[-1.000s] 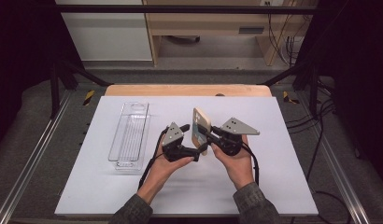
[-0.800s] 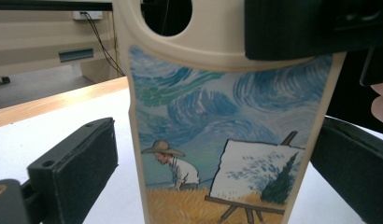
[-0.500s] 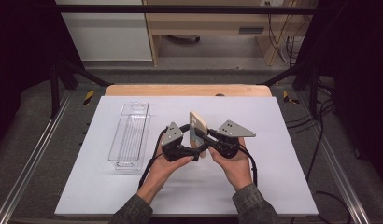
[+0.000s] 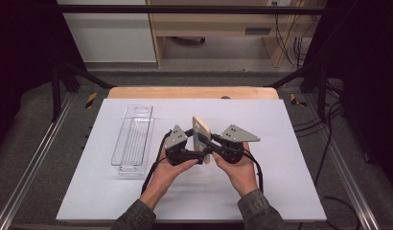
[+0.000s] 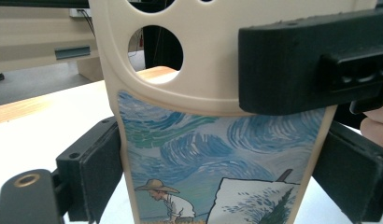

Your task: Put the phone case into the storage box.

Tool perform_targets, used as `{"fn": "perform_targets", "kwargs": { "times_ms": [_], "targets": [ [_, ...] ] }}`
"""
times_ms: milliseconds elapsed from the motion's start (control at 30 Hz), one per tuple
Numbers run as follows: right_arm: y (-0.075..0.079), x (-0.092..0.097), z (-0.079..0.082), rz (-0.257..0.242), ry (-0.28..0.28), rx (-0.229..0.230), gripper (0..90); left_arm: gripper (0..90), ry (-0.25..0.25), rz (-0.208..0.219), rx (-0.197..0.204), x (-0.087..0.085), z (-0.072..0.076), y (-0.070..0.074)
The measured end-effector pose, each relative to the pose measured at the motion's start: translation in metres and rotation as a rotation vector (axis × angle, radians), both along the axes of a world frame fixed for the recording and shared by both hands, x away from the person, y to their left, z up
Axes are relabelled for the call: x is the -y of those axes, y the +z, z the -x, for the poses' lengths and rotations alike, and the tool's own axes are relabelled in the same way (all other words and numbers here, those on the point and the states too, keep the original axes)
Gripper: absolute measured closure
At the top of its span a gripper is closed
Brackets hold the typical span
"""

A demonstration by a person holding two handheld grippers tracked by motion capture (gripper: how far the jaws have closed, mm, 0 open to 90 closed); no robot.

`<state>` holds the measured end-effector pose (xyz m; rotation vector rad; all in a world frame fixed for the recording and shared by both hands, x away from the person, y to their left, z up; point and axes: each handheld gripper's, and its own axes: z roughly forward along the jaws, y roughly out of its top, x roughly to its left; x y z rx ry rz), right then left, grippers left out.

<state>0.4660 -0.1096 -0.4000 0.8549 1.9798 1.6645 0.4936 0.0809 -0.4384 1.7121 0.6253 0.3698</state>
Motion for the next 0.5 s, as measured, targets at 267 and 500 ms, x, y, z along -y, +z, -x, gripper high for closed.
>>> {"fn": "perform_targets", "kwargs": {
  "times_ms": [267,500],
  "targets": [
    [0.0003,0.0005,-0.0002,-0.011,-0.012,-0.013,78.5,10.8,0.01,-0.017,0.021,-0.0001,0.0014,0.0015],
    [0.0015,0.0015,0.0001,-0.021,-0.021,-0.015,71.8,11.1,0.012,-0.024,0.028,-0.0007,0.0013,0.0015]
  ]
}}
